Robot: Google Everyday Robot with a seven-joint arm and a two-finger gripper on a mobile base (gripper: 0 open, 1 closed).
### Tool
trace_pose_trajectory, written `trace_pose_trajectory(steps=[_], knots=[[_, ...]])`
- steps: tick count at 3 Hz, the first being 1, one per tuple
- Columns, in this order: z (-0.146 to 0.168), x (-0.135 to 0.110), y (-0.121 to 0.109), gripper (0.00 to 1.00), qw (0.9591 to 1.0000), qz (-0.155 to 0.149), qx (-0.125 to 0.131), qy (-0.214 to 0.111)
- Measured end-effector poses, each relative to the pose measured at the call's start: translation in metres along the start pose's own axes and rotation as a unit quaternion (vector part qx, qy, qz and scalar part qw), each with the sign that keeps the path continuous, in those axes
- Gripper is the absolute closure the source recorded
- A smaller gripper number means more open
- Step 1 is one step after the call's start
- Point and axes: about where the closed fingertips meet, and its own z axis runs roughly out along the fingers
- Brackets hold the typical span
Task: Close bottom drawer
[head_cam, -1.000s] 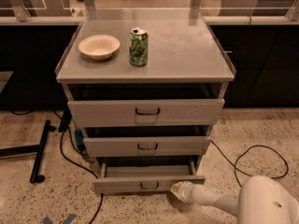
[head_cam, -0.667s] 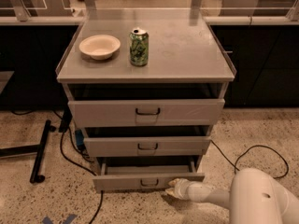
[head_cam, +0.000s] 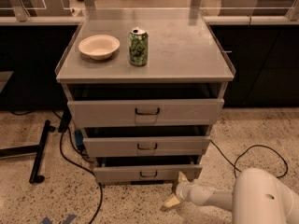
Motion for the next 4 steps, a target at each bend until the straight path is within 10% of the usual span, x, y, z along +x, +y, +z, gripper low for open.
trace_pose_trajectory(steps=[4], knots=[[0.005,-0.008,-0.015,0.00,0.9998,0.004,0.008,-0.017]])
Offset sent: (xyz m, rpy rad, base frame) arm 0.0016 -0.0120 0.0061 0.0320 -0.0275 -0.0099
